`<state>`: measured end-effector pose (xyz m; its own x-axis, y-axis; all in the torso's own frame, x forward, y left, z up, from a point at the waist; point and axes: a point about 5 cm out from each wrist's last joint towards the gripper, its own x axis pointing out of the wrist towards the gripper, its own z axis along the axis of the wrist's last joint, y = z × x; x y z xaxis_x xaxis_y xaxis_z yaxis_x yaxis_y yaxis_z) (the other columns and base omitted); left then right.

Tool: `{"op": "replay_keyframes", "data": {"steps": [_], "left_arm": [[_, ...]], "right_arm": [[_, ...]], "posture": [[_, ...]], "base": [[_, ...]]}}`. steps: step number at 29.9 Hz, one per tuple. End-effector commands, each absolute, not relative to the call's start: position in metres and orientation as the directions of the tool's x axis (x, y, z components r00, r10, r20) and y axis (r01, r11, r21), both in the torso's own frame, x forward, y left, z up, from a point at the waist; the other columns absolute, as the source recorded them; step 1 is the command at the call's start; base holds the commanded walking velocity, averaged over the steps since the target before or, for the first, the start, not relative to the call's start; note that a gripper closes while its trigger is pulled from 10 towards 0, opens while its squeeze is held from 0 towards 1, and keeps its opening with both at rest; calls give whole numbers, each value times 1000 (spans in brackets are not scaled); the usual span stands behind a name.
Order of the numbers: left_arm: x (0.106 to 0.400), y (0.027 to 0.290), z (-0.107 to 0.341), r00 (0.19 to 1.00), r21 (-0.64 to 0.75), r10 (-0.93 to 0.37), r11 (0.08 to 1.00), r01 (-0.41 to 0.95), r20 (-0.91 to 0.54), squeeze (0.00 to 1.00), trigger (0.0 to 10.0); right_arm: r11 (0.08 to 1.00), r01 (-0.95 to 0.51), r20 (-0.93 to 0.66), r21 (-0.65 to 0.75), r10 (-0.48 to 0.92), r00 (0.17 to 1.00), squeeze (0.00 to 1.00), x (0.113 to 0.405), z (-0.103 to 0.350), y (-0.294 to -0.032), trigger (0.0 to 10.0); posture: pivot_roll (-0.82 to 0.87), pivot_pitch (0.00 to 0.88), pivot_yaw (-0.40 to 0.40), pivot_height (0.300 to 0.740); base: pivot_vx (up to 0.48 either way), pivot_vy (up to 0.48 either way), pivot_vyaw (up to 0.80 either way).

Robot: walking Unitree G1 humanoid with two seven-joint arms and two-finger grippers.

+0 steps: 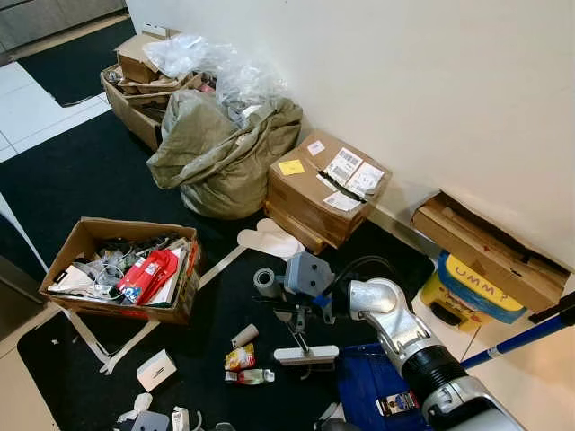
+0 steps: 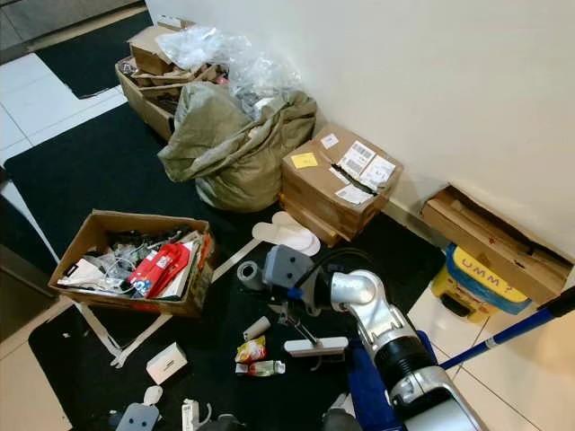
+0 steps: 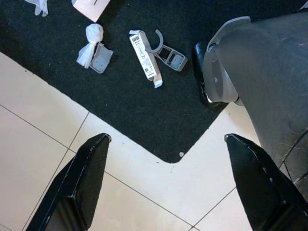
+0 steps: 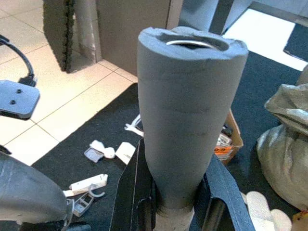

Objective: Sweep floor

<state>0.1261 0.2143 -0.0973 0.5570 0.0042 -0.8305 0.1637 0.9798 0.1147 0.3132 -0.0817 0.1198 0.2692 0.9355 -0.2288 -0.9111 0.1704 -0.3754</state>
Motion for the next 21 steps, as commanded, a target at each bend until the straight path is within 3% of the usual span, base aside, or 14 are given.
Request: {"op": "replay_keyframes", "data": {"steps": [1,13,21], "left_arm": [[115,209,-102,515,95,-12,979,181,-857,0,10000],[119,205,-102,515,93,-19,977,191,-857,0,10000],[124,196,-103,517,88,-29,976,200,-856,0,10000]], "right_arm": [[174,-931,-208,-322,946,249,0,310,119,-83,10000],[193,-929,-211,-317,940,268,0,310,120,-89,10000],[402,-817,-83,-413,877,474,0,333,143,-93,10000]], "posture": [[-64,180,15,740],[-69,169,13,740],[-77,149,4,740]], "base": [[0,0,0],[0,0,0],[0,0,0]]}}
